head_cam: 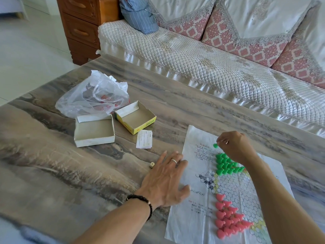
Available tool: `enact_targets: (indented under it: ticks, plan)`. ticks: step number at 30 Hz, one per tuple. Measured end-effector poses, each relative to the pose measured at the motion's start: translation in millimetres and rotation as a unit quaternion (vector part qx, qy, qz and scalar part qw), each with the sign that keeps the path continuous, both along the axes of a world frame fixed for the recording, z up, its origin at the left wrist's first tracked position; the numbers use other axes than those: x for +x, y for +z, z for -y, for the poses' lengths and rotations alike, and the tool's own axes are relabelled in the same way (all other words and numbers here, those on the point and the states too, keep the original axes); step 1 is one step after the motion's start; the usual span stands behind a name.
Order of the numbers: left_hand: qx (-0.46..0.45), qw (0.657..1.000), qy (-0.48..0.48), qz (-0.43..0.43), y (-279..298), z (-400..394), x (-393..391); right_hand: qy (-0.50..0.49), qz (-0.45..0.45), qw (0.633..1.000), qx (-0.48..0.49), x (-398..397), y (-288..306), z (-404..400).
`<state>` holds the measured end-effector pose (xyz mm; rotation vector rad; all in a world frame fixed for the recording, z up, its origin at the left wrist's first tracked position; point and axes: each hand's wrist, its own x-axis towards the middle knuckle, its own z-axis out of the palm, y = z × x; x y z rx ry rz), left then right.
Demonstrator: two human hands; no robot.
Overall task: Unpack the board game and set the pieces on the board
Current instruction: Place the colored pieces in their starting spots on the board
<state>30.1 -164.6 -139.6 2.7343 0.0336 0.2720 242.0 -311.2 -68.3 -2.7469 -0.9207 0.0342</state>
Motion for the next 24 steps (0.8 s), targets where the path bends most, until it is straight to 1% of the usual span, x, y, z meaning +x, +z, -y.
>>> enact_targets:
  ticks: [6,17,20,24]
  plan:
    - [0.000,1.000,-0.001,-0.005,-1,0,0,-0.024,-0.016,0.999,-0.035,7,-3,15]
    - [-0.001,1.000,-0.004,-0.010,-2,0,0,-0.038,-0.040,0.998,-0.038,5,-9,11]
    - [0.002,1.000,-0.005,-0.012,-3,0,1,-0.047,-0.033,0.998,-0.023,2,-7,12]
    - [0.009,1.000,-0.011,-0.007,-3,0,0,-0.032,-0.004,0.999,-0.013,-15,-2,7]
